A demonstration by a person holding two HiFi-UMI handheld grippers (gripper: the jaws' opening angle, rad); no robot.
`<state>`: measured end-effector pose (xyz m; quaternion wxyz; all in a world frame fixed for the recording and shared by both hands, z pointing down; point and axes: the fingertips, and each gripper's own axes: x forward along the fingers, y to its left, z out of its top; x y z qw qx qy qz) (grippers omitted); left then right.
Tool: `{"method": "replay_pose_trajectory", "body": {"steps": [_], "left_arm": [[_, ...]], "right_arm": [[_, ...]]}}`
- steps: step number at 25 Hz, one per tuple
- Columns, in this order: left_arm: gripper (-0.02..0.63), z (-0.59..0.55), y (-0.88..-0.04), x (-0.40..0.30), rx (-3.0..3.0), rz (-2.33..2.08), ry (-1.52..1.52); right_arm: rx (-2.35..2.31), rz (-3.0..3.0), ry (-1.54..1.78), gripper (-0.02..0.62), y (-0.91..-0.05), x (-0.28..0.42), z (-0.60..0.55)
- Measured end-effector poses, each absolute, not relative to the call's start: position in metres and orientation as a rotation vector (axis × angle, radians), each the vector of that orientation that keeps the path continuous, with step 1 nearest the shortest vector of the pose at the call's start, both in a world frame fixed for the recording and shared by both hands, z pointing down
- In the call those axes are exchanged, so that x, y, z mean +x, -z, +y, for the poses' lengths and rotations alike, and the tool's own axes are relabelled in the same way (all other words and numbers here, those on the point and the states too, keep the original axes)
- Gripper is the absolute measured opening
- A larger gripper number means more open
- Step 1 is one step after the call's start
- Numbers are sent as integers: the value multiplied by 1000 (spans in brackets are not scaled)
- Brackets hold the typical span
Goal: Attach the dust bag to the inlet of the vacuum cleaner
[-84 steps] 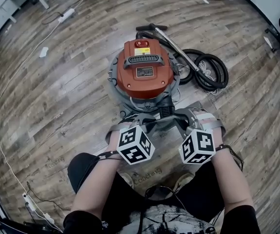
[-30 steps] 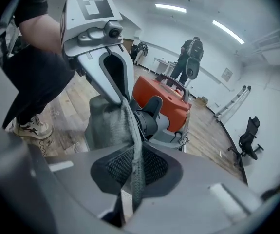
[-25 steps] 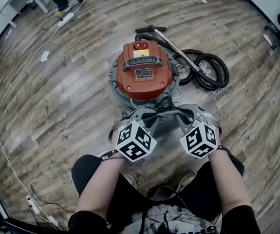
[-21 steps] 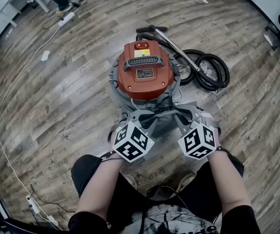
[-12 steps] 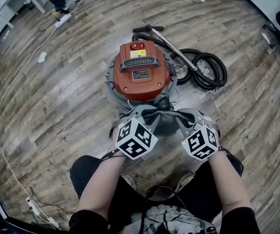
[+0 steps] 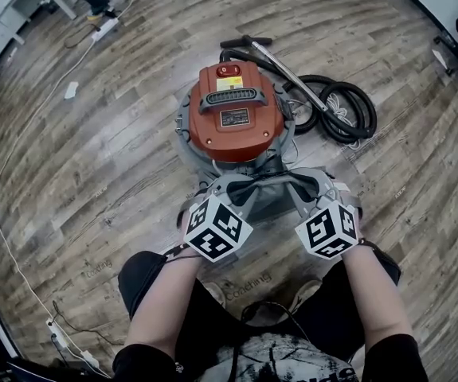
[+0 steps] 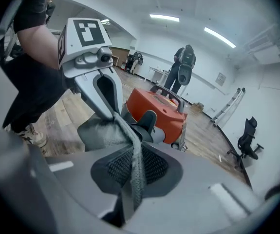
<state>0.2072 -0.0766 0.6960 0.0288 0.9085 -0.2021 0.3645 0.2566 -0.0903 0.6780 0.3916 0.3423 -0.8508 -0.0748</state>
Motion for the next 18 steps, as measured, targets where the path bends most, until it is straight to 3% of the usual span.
{"method": "replay_pose_trajectory", "body": {"steps": [7, 18], "left_arm": [[31, -67, -709, 205, 2792, -603, -1176], [46, -83, -690, 217, 2858, -619, -1286]], "right_arm": [[815, -2137, 306, 28, -677, 253, -74], [861, -2192, 177, 25, -695, 268, -66]]}}
